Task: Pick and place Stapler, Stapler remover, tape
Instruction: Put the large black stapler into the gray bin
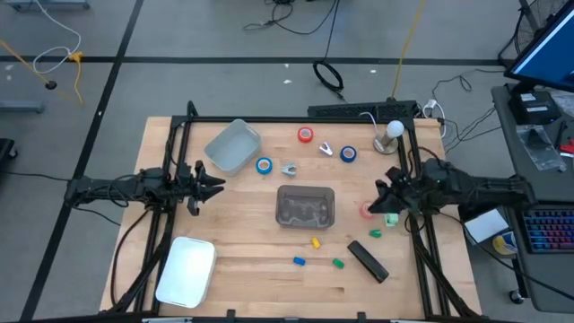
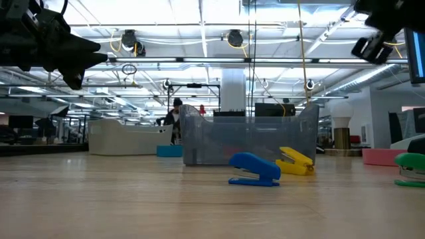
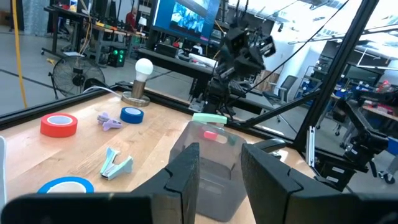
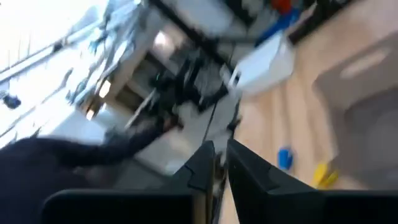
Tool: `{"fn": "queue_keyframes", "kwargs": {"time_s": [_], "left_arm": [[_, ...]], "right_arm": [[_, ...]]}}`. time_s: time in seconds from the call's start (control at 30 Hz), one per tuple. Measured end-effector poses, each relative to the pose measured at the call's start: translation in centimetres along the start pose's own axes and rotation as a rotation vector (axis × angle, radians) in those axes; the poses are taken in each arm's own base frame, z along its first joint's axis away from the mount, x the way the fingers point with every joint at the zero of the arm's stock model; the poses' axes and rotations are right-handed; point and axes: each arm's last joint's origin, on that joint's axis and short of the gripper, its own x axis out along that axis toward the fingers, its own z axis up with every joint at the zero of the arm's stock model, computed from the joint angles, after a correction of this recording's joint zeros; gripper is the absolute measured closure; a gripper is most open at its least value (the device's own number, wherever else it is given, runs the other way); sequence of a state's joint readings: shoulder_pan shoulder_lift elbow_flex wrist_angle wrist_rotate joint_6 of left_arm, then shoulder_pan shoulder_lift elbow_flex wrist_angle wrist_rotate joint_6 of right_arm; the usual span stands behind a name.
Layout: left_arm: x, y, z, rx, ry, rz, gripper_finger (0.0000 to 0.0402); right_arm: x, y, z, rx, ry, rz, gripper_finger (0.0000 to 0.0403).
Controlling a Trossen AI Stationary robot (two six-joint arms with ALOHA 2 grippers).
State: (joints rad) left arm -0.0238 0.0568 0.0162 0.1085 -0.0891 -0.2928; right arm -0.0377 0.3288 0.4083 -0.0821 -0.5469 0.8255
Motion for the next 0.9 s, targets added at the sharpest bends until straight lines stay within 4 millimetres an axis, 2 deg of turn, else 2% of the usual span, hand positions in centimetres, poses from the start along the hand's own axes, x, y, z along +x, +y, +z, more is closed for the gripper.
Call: {"fn": "queue_keyframes", "kwargs": {"time_s": [0.1, 0.23, 0.37, 0.53, 0.7, 0.9], "left_arm": [[0.0, 0.0, 0.0, -0.002, 0.001, 0.0, 0.0284], [0.0, 0.0, 0.0, 0.0, 0.001, 0.0, 0.0284], [0.0, 0.0, -0.1, 0.003, 0.01, 0.003, 0.0284], [0.0, 0.0, -0.1, 0.002, 0.01, 0.002, 0.0284], [0.0, 0.0, -0.1, 0.002, 0.01, 0.002, 0.0284], [0.0, 0.0, -0.1, 0.002, 0.01, 0.002, 0.0284]], "right_arm": [[0.6, 1.0, 0.2, 0.101, 0.21, -0.02, 0.0397], [1.5, 2.1, -0.3, 0.311, 0.471, -0.121, 0.04], [2.2, 2.5, -2.1, 0.5, 0.733, -0.239, 0.0402], [3.2, 3.1, -4.6, 0.649, 0.942, -0.374, 0.0402], [4.2, 3.9, -6.5, 0.716, 0.98, -0.507, 0.0402], [5.5, 4.9, -8.2, 0.638, 0.829, -0.578, 0.0402]]}}
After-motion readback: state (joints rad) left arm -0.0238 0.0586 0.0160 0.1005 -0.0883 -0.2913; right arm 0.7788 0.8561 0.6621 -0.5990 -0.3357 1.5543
